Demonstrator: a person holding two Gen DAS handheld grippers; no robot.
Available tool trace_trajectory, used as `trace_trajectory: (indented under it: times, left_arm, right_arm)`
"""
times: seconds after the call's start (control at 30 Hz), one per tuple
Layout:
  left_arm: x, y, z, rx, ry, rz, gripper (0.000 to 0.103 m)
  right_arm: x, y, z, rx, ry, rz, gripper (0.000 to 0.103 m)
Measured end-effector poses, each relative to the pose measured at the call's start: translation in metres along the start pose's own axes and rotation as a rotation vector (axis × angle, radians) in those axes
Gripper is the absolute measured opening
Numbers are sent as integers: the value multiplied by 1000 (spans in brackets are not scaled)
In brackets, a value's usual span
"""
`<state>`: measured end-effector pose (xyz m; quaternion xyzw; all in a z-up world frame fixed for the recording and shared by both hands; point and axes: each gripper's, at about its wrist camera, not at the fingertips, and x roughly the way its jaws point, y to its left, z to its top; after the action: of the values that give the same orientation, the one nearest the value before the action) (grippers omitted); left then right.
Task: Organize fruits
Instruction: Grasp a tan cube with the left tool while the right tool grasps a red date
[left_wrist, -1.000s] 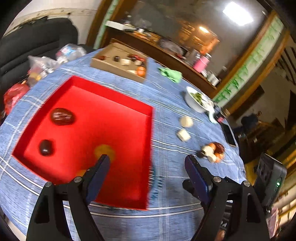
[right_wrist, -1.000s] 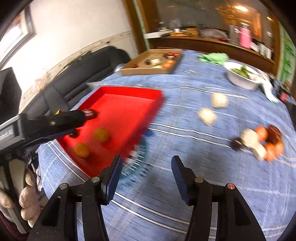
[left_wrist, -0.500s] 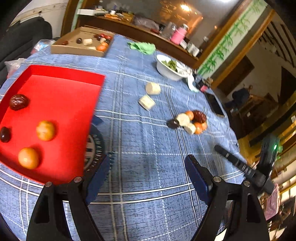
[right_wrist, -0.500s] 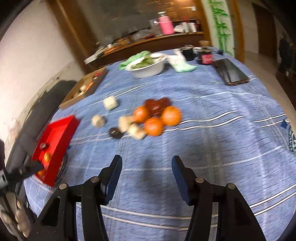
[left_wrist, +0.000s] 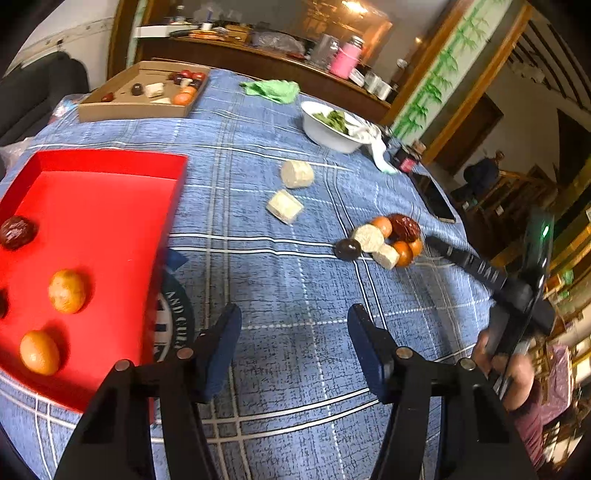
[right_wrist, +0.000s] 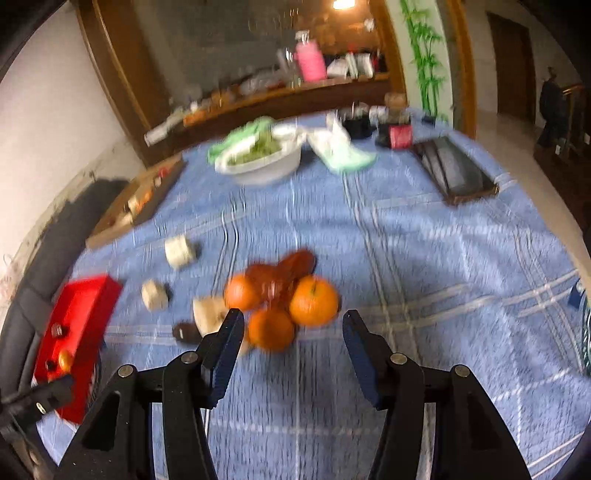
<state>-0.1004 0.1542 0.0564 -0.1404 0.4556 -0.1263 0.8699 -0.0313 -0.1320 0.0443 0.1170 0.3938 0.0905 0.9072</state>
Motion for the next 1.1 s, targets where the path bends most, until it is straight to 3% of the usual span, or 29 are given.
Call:
trace_trajectory:
  times: [0.2,0.4,0.5,0.57,0.6,0.73,0.9,1.1]
  left_arm:
    - [21,-19,1,81,17,-20,59]
    - [38,-32,9,145,36,-1,59]
    - [47,-38,16,169,36,4,55]
    - [57,-46,22,199,32,8,52]
    - [60,-48,24,204,33,11,52]
    - [70,-42,45,176,12,51,51]
    - [89,-18,72,77,8,110,51]
    - [121,-19,79,155,21,185,51]
  right_arm:
    - [19,17,28,-120,-1,18,60]
    - [46,19,27,-165,47,8,59]
    - [50,18,22,-178,46,6,52]
    - [50,20,21,-196,44,6,38]
    - [49,21,20,-204,41,6,36]
    - [47,22,18,-212,27,14,29]
    - [43,20,18,-190,31,48,29]
    - [40,13,21,-126,38,128,29]
